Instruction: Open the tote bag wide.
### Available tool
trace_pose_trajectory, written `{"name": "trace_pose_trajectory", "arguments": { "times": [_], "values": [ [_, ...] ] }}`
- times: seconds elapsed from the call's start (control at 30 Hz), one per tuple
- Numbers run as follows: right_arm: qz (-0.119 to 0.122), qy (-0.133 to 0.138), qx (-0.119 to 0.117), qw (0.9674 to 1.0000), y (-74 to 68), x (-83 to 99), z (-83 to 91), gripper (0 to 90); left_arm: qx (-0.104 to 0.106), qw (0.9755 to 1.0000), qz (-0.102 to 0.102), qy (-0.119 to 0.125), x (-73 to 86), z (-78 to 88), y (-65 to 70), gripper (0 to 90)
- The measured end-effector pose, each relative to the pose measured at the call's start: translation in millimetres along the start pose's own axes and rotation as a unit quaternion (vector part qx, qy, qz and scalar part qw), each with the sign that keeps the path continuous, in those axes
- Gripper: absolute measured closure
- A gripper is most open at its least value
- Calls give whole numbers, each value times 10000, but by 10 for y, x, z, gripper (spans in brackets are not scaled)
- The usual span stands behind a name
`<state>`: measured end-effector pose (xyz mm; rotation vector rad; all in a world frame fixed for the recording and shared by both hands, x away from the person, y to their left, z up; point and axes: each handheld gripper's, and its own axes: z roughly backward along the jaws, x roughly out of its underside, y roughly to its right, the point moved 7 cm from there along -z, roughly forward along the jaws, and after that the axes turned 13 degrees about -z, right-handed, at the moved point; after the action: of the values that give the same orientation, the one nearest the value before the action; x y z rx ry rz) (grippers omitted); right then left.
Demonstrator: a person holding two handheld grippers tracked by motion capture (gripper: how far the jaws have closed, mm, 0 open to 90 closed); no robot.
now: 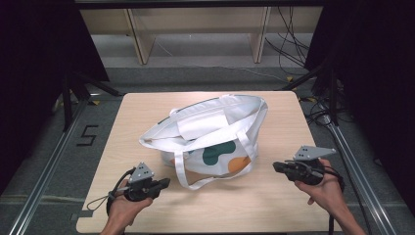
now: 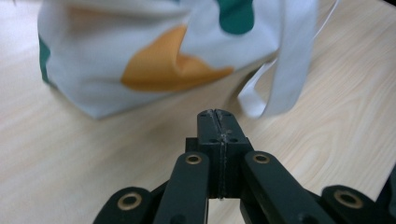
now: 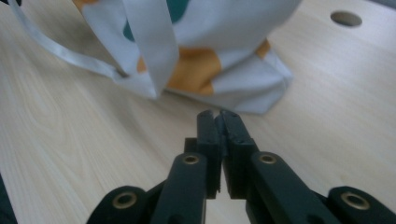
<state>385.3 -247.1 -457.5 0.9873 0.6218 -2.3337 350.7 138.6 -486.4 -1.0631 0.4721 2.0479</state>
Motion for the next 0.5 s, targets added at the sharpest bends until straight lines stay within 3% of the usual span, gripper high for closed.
{"name": "trace_pose_trajectory", "arguments": {
  "times": [0.03,0.13,0.17,0.2,0.27,0.33,0.4,0.5],
  "values": [
    [114,16,-14,9999,-3,-76,12,900,2,9999,66,109,-72,23,-8,894],
    [64,82,-166,9998,-107,-296,69,900,-16,9998,-2,197,-260,138,-60,894],
    [242,111,-162,9995,-116,-385,98,900,-26,9997,-33,241,-323,170,-75,894],
    [304,152,-179,9993,-145,-471,119,900,74,9997,-57,213,-379,205,-90,894],
    [349,152,-243,9990,-220,-636,160,900,48,9996,-23,279,-502,260,-131,894],
    [554,250,-213,9979,-251,-834,168,900,-9,9995,-127,286,-635,313,-179,894],
    [585,192,-306,9976,-316,-1003,174,900,-2,9992,-177,353,-782,342,-195,894],
    [719,181,-277,9969,-380,-1254,122,900,26,9990,-367,247,-947,299,-236,894]
  ]
}}
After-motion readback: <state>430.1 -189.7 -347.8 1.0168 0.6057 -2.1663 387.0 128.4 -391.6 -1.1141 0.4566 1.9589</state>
